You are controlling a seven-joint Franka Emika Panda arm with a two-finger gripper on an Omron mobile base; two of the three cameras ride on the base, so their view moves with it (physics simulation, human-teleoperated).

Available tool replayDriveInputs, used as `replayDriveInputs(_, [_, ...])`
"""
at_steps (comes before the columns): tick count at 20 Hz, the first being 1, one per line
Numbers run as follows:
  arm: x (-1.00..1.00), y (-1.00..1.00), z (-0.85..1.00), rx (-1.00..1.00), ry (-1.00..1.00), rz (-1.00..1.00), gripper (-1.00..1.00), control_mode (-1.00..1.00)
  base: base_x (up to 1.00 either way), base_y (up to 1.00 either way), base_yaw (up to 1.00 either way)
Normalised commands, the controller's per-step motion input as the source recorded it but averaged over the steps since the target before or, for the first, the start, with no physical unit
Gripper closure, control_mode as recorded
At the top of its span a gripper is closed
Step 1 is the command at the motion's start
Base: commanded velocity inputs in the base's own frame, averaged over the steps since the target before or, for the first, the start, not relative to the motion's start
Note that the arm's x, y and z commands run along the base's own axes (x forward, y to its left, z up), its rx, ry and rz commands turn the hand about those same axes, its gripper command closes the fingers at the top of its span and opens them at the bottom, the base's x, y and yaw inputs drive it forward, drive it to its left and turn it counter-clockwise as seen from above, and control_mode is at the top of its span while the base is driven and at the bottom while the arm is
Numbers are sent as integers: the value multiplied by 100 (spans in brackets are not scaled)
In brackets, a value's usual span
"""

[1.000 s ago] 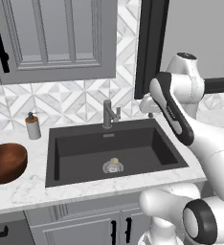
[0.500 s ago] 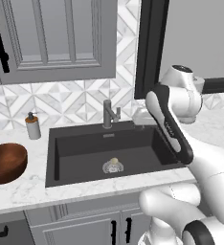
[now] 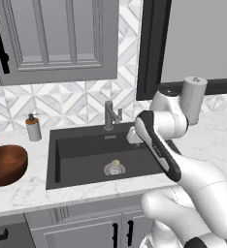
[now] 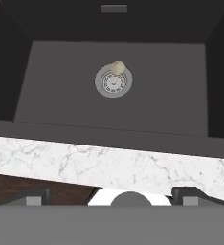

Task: Pick the garlic from the sink and place it in the bowl. Then pick the bowl and place it in the microwave. Then close the microwave door and press the start button.

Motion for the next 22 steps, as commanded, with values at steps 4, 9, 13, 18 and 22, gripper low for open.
replayDriveInputs(4, [56, 0, -68, 0, 0, 0, -100, -100, 0, 0, 0])
replayDriveInputs(9, [56, 0, -56, 0, 0, 1, -100, -100, 0, 0, 0])
replayDriveInputs(13, [53, -1, -43, 2, 2, 6, -100, -100, 0, 0, 0])
replayDriveInputs(18, [60, -2, -32, 4, 5, 12, -100, -100, 0, 0, 0])
replayDriveInputs(22, [48, -2, -21, 2, 5, 14, -100, -100, 0, 0, 0])
